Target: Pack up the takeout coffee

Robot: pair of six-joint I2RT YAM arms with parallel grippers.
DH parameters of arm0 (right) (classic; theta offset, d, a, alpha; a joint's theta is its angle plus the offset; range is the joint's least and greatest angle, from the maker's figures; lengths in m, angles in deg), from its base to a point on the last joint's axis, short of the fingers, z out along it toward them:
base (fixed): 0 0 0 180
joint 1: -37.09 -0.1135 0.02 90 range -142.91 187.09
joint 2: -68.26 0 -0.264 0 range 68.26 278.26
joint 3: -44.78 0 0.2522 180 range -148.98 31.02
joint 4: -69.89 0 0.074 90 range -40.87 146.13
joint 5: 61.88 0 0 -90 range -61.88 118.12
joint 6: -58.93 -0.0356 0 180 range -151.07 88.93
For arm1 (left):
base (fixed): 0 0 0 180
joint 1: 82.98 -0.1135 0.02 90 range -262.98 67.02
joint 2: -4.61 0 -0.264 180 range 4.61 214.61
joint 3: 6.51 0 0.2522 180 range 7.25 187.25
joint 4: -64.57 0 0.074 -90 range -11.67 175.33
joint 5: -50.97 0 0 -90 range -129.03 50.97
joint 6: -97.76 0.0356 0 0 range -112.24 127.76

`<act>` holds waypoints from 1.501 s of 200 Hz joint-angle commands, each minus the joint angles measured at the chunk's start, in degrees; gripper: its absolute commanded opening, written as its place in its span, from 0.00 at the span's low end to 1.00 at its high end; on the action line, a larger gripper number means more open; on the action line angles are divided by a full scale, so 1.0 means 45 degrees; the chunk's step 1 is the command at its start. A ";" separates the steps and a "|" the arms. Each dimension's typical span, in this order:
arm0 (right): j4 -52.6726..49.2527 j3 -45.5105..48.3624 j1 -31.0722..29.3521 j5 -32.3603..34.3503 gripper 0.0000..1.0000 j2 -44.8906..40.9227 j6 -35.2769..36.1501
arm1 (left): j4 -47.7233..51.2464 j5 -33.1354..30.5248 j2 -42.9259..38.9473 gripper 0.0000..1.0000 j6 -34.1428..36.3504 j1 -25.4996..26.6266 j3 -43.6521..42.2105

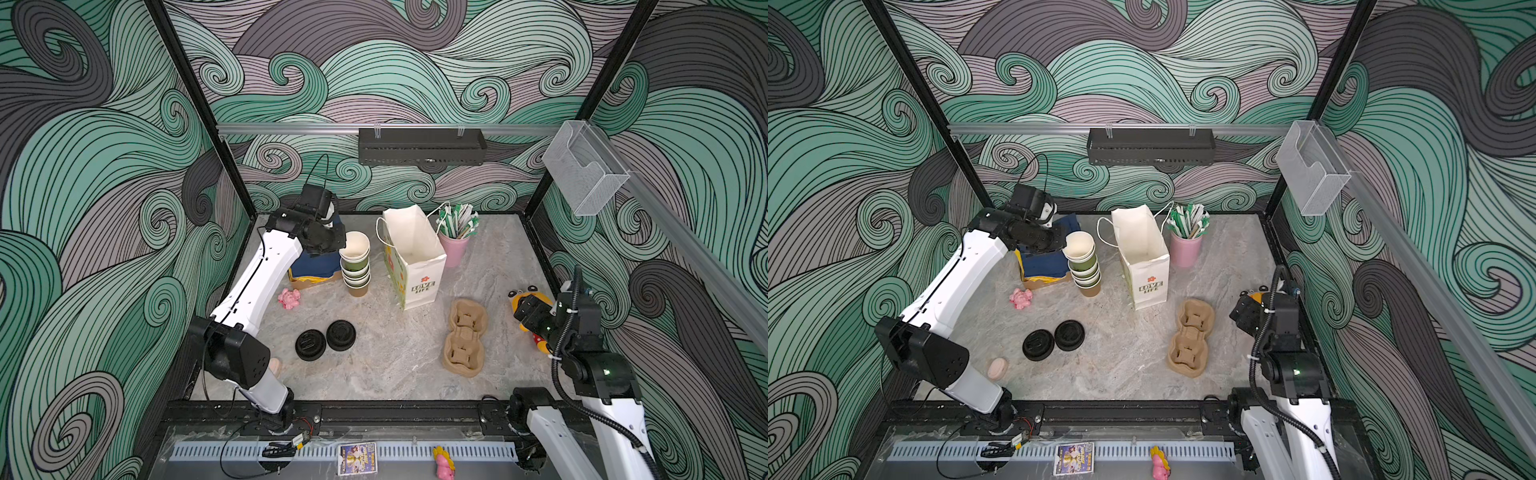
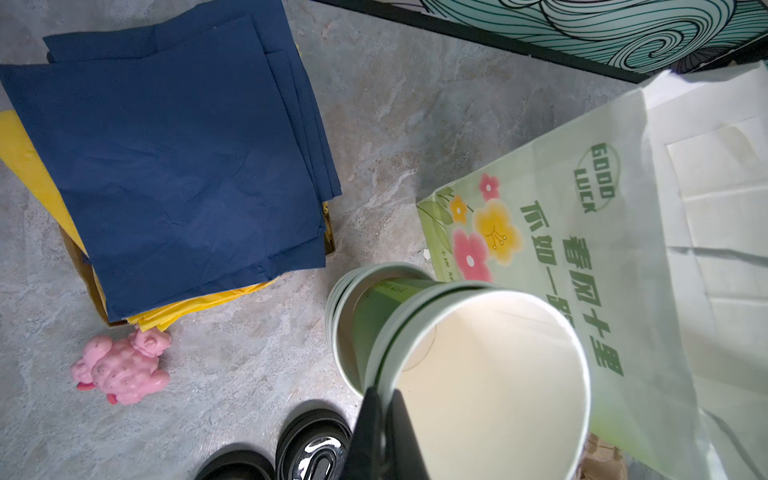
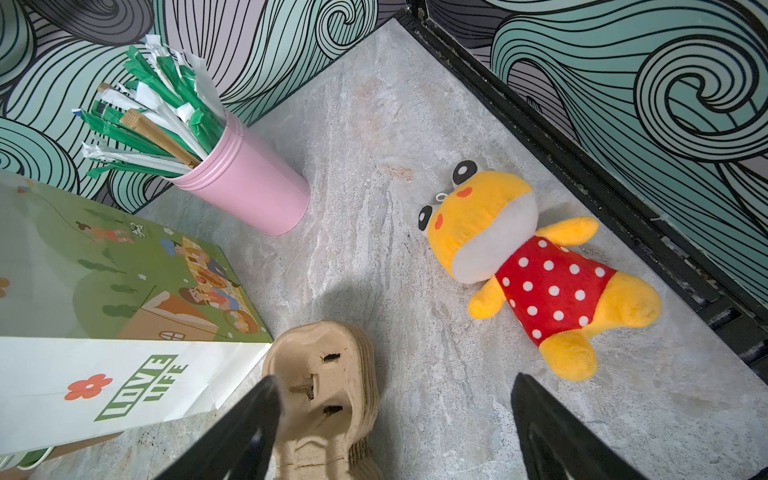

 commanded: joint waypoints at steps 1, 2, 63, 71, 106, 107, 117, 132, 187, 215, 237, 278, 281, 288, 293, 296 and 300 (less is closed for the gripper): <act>-0.0327 -0.0108 -0.0055 0.0405 0.88 -0.0206 0.0023 | 0.0656 -0.0759 -0.0091 0.00 0.0203 0.0319 0.0650; -0.0324 -0.0108 -0.0057 0.0405 0.88 -0.0205 0.0034 | 0.0630 -0.0832 -0.0090 0.00 0.0238 0.0327 0.0629; -0.0317 -0.0330 -0.0044 0.0425 0.88 -0.0244 0.0097 | -0.0278 -0.1438 -0.0374 0.00 -0.0166 0.0602 -0.0003; -0.0341 -0.0390 -0.0039 0.0410 0.88 -0.0219 0.0133 | -0.0569 -0.1068 -0.0483 0.00 -0.0700 0.0455 -0.0243; -0.0543 -0.0557 -0.0039 0.0480 0.88 -0.0316 0.0234 | -0.0924 0.0182 -0.0653 0.00 -0.2138 -0.0150 -0.0719; -0.0548 -0.0557 -0.0039 0.0483 0.88 -0.0305 0.0224 | -0.0921 0.0176 -0.0664 0.00 -0.2153 -0.0161 -0.0710; -0.0592 -0.0537 -0.0039 0.0498 0.88 -0.0369 0.0235 | -0.0781 -0.0114 -0.0718 0.00 -0.2216 -0.0191 -0.0606; -0.0594 -0.0518 -0.0039 0.0503 0.88 -0.0395 0.0226 | -0.0120 -0.1010 -0.0679 0.00 -0.1917 0.0037 0.0046; -0.0594 -0.0584 -0.0044 0.0436 0.88 -0.0117 0.0266 | -0.0758 -0.1015 -0.0967 0.00 -0.2631 0.0038 -0.0207; -0.0578 -0.0867 -0.0041 -0.0061 0.88 0.0193 0.0469 | -0.1355 -0.1116 -0.1283 0.00 -0.3154 0.0014 -0.0369; -0.0292 -0.1415 -0.0040 -0.1783 0.87 0.0725 0.0678 | -0.1173 -0.0969 -0.1088 0.00 -0.3173 -0.0007 -0.0563; 0.0061 -0.3660 -0.0994 -0.5755 0.85 0.2300 0.0825 | -0.0096 -0.0197 -0.0902 0.00 -0.3382 0.0057 0.0035; 0.0151 -0.3848 -0.1218 -0.5916 0.85 0.2431 0.0755 | -0.0054 -0.0301 -0.0918 0.00 -0.3362 0.0062 0.0041; 0.0409 -0.4222 -0.1837 -0.6112 0.84 0.2738 0.0551 | -0.0040 -0.0580 -0.0946 0.00 -0.3304 0.0062 -0.0051; 0.0631 -0.4467 -0.2392 -0.6137 0.84 0.2958 0.0473 | -0.0121 -0.0727 -0.0981 0.00 -0.3237 0.0055 -0.0173; 0.0765 -0.4613 -0.2767 -0.6079 0.84 0.3111 0.0433 | -0.0165 -0.0795 -0.1004 0.00 -0.3215 0.0061 -0.0243; 0.0955 -0.4799 -0.3302 -0.5973 0.85 0.3296 0.0424 | -0.0196 -0.0910 -0.1019 0.00 -0.3222 0.0057 -0.0314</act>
